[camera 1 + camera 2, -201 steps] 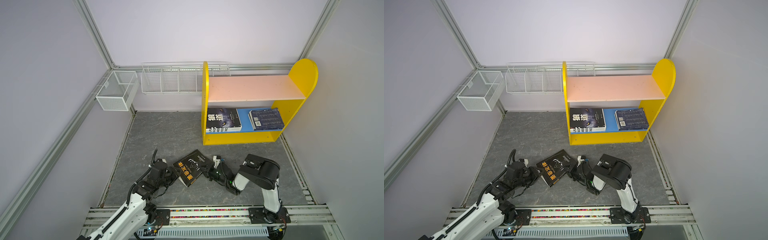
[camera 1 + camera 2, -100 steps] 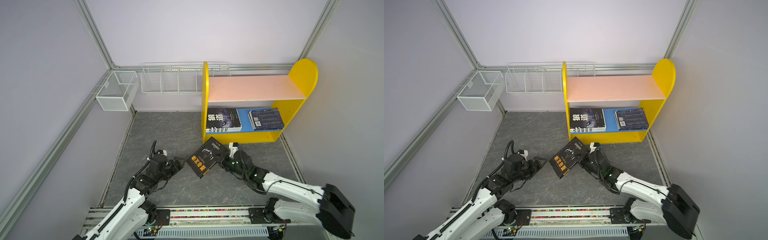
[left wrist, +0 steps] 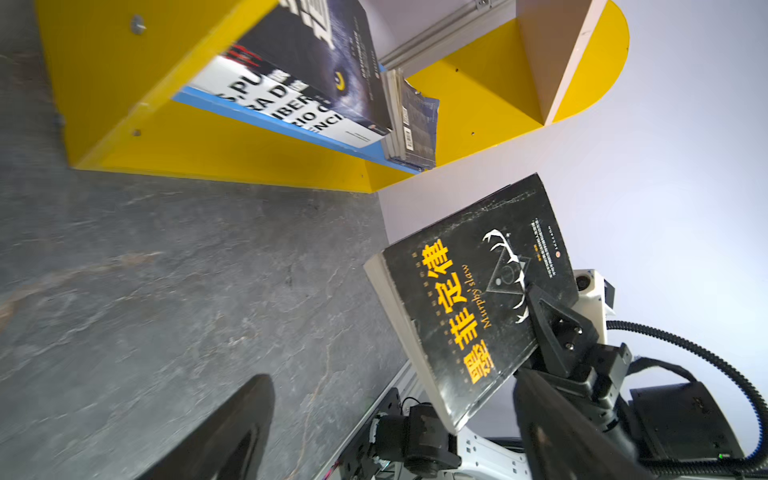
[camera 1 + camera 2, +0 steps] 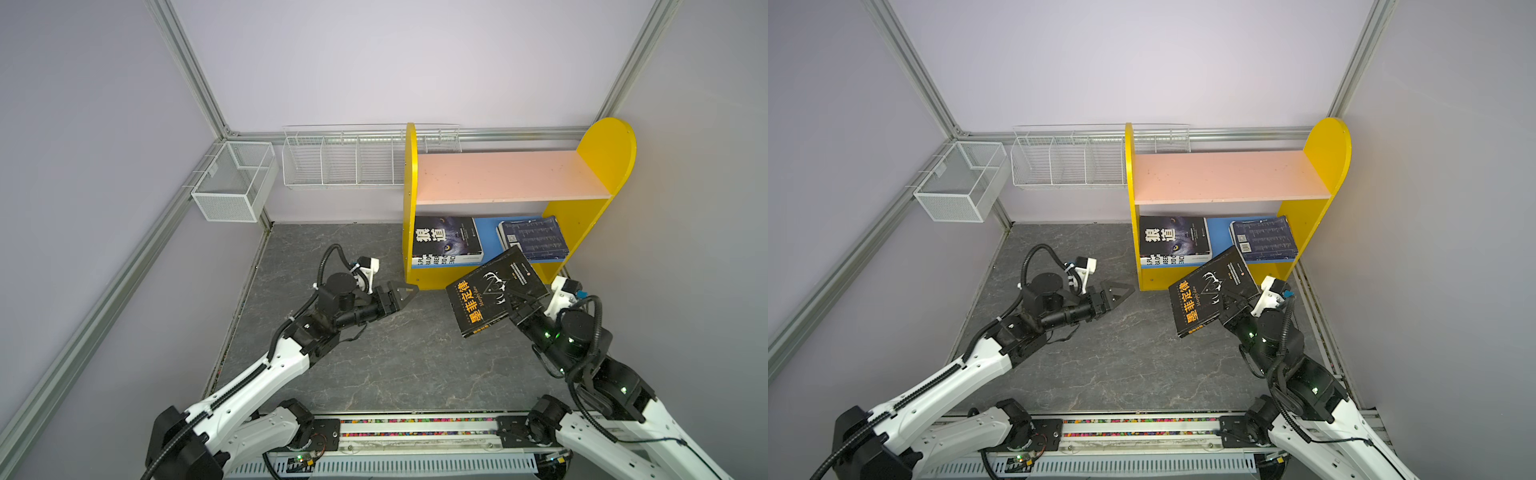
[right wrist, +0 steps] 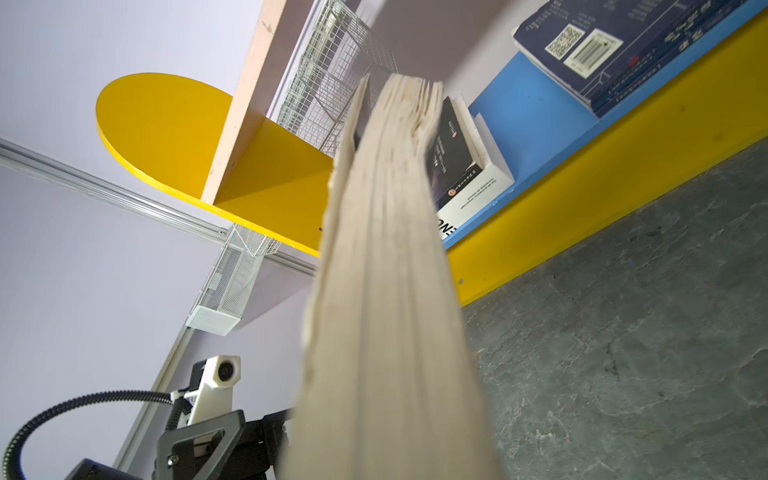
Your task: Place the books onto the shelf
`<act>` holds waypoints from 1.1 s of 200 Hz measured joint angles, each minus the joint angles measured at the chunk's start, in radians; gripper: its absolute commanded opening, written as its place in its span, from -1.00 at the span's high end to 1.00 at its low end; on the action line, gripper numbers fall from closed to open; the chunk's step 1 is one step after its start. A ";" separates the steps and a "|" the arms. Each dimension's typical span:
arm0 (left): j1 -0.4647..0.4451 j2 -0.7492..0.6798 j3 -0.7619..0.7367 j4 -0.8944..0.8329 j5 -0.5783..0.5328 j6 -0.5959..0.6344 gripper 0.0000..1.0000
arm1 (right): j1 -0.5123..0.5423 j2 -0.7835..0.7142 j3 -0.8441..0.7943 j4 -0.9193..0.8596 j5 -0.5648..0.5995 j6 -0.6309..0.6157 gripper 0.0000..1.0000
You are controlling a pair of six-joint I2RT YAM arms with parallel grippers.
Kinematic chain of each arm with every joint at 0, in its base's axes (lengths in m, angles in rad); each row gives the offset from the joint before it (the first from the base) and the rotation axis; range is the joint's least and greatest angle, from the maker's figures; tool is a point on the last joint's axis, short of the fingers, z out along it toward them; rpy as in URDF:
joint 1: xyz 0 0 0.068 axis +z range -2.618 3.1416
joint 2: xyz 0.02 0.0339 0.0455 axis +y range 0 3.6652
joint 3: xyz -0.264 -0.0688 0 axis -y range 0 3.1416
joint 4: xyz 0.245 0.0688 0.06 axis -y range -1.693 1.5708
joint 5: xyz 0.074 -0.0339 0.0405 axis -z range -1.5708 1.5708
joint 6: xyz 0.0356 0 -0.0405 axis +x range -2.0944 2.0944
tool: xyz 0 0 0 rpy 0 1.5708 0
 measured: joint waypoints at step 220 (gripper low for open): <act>-0.146 0.491 0.167 0.618 0.160 -0.310 -0.55 | -0.143 0.105 0.041 0.208 -0.145 -0.005 0.82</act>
